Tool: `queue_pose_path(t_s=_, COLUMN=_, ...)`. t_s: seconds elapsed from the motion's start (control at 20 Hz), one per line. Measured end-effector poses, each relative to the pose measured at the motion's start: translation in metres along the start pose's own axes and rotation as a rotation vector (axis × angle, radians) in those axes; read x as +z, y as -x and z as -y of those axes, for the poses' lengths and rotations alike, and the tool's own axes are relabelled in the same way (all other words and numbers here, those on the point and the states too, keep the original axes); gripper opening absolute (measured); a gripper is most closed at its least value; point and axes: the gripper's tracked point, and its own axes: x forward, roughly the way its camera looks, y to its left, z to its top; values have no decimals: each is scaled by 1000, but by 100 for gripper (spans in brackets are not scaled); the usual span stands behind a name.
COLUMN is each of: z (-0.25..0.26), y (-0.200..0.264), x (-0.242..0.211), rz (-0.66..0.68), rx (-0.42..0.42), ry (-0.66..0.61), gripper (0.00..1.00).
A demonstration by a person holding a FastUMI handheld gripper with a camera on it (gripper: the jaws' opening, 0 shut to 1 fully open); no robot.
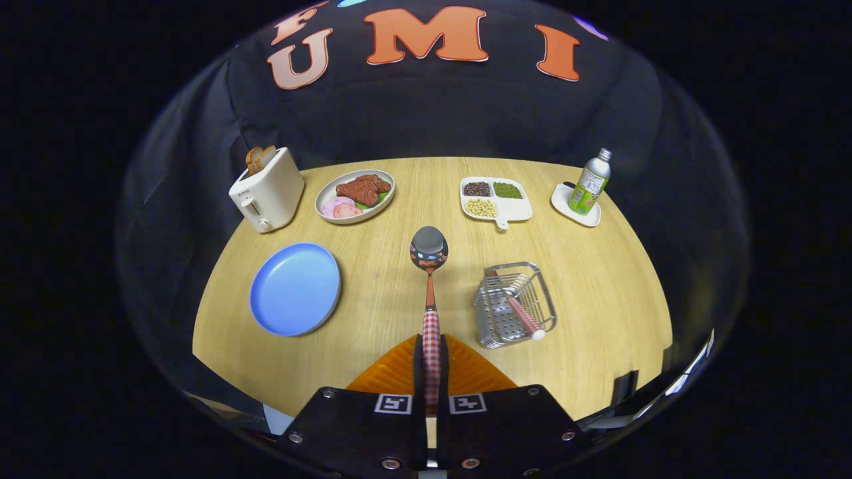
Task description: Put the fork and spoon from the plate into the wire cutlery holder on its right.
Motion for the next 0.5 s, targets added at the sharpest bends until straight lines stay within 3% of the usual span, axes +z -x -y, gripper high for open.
queue_pose_path(t_s=0.5, z=71, y=21, x=-13, rz=-276, rx=10, ry=182, gripper=6)
